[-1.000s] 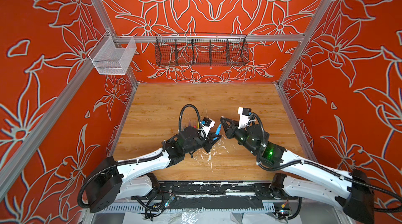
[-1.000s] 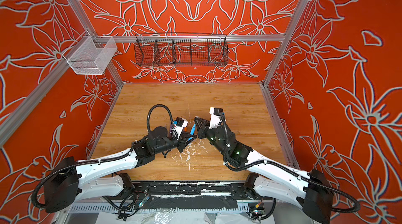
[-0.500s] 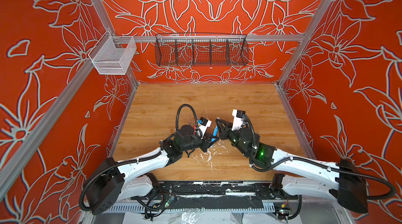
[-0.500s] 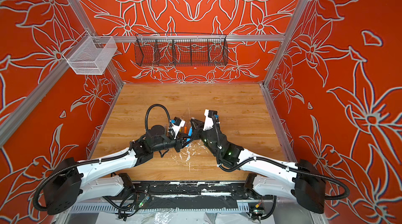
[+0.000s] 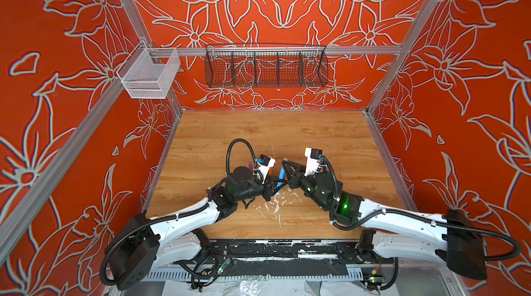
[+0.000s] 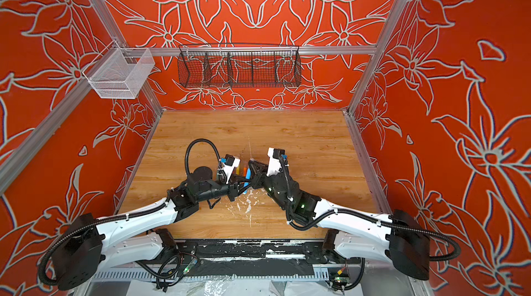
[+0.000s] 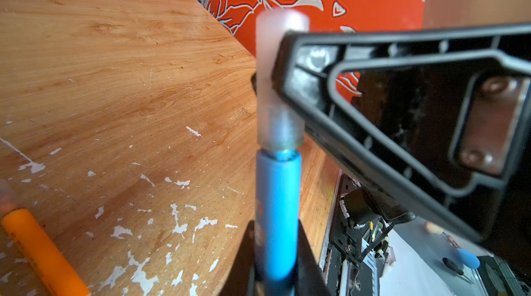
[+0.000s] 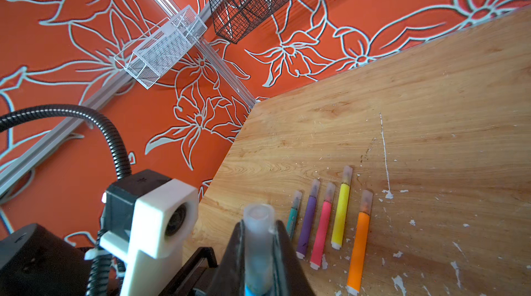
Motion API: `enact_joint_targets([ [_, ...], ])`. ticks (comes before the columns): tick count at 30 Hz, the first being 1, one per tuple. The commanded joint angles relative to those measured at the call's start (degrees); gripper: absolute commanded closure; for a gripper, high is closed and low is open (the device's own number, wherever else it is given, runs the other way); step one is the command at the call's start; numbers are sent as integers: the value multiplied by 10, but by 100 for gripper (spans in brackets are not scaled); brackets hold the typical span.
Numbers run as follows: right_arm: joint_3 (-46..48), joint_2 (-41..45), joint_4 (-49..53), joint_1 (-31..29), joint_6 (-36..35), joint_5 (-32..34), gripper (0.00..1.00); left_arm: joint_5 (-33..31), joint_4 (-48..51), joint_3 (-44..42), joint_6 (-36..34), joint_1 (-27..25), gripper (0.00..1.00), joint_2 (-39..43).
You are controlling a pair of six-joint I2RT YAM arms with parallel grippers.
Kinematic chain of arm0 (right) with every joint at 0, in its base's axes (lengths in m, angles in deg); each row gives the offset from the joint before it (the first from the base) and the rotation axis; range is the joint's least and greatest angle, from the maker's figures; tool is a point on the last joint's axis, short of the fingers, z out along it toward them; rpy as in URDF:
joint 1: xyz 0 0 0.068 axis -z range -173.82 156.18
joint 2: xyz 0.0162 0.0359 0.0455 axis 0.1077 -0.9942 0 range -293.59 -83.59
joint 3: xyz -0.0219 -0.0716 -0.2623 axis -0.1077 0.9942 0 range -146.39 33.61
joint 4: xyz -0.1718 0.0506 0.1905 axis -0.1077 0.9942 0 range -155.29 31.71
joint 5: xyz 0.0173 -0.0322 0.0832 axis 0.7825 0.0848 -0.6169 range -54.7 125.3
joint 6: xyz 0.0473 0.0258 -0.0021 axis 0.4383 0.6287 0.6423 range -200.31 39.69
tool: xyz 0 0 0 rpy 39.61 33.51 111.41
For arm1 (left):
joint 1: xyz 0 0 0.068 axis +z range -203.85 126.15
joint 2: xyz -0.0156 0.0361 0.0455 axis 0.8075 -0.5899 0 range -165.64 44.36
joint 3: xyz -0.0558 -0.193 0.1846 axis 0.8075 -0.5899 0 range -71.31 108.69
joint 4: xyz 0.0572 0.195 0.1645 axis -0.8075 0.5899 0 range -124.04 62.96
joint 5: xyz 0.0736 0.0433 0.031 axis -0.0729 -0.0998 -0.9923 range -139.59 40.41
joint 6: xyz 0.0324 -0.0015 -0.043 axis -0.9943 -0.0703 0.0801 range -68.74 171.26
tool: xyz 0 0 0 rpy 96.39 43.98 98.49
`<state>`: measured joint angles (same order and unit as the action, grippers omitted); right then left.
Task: Insert the pens into the pen caps
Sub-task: 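Press the cap down onto the blue marker held by the left gripper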
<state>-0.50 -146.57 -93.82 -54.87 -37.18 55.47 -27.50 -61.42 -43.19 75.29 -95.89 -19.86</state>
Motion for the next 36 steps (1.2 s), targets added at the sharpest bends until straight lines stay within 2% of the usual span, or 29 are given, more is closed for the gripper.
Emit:
enact_joint_targets([
  [1, 6, -19, 18, -32, 20, -50, 100, 0, -81, 12, 14, 16, 100, 5],
  [7, 22, 6, 20, -46, 23, -30, 98, 19, -96, 6, 34, 34, 100, 2],
  [17, 51, 66, 46, -47, 6, 20, 60, 28, -110, -4, 19, 39, 100, 7],
  [23, 25, 117, 89, -42, -39, 27, 45, 36, -111, -9, -16, 39, 100, 15],
  [28, -31, 133, 151, -2, -49, -12, 38, 43, -95, -1, -41, 36, 100, 8],
  [32, -75, 104, 176, 48, -32, -87, 38, 37, -71, 9, -62, 26, 100, 5],
  [36, -107, 70, 184, 58, -36, -104, 38, 24, -49, 19, -83, 9, 100, 6],
])
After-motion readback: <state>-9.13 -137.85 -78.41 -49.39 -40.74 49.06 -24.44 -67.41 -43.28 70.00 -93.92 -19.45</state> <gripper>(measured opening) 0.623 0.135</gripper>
